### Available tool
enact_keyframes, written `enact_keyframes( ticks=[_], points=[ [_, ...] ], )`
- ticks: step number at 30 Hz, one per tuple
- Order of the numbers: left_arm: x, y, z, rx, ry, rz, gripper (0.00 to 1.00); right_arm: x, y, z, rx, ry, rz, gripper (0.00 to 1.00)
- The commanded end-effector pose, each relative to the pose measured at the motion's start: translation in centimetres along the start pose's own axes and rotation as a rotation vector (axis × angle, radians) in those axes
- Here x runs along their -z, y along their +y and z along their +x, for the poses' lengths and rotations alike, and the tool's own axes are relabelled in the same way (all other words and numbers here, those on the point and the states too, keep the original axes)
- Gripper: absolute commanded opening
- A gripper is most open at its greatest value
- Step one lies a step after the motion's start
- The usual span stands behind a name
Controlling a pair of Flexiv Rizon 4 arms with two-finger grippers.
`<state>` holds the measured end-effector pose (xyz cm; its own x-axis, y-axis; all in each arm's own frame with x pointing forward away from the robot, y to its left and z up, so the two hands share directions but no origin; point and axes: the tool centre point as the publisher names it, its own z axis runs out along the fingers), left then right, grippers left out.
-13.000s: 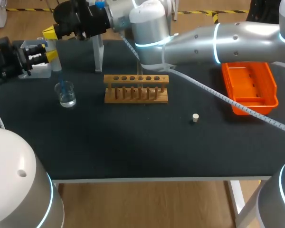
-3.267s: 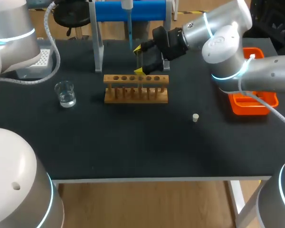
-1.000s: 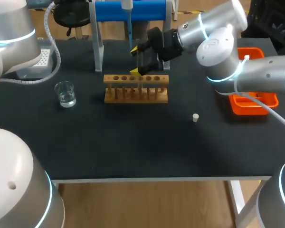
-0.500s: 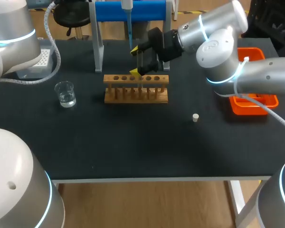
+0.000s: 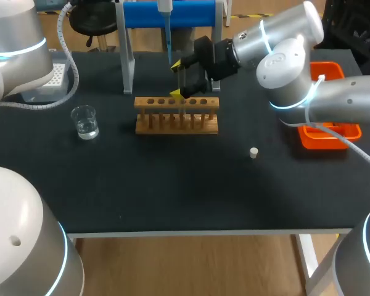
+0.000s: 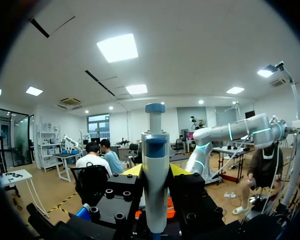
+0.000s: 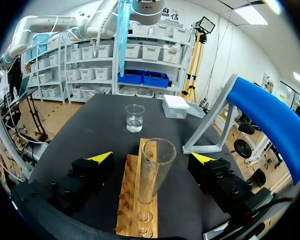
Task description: Invert the test tube, pick up the pipette, mount the tip to pipette, aspirate from beaker and dispense into the tube, eject the tip, return the pipette, and cap with the stopper.
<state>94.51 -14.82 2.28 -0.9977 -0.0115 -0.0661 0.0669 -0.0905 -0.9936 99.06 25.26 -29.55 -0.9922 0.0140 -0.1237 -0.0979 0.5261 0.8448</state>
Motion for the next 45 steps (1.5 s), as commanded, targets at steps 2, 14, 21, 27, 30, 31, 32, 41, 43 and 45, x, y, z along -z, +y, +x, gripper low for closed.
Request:
enact_keyframes(
  ticks=[2, 14, 21, 27, 30, 31, 32, 41, 43, 45],
  points=[
    [0.0, -0.1, -0.1, 0.001, 0.002, -0.002, 0.0, 0.1, 0.0, 0.1, 0.001, 0.0, 0.0, 1.0],
    [-0.9, -0.5, -1.9, 0.069, 0.021, -0.023, 0.0, 0.1, 0.0, 0.1, 0.001, 0.0, 0.0, 1.0],
    [-1.6, -0.4, -2.8, 0.079, 0.033, -0.026, 0.0, 0.1, 0.0, 0.1, 0.001, 0.0, 0.0, 1.0],
    [-2.0, 0.0, -3.3, 0.083, 0.039, -0.026, 0.0, 0.1, 0.0, 0.1, 0.001, 0.0, 0.0, 1.0],
    [-2.2, 0.4, -3.5, 0.082, 0.042, -0.025, 0.0, 0.1, 0.0, 0.1, 0.001, 0.0, 0.0, 1.0],
    [-2.2, 0.4, -3.6, 0.081, 0.043, -0.026, 0.0, 0.1, 0.0, 0.1, 0.001, 0.0, 0.0, 1.0],
    [-2.3, 0.5, -3.6, 0.081, 0.044, -0.026, 0.0, 0.1, 0.0, 0.1, 0.001, 0.0, 0.0, 1.0],
    [-2.6, 0.9, -3.5, 0.06, 0.049, -0.012, 0.0, 0.1, 0.0, 0.1, 0.001, 0.0, 0.0, 1.0],
    [-2.7, 0.9, -3.4, 0.049, 0.052, -0.013, 0.0, 0.1, 0.0, 0.1, 0.001, 0.0, 0.0, 1.0],
    [-2.7, 1.0, -3.3, 0.044, 0.052, -0.011, 0.0, 0.1, 0.0, 0.1, 0.001, 0.0, 0.0, 1.0]
  ],
)
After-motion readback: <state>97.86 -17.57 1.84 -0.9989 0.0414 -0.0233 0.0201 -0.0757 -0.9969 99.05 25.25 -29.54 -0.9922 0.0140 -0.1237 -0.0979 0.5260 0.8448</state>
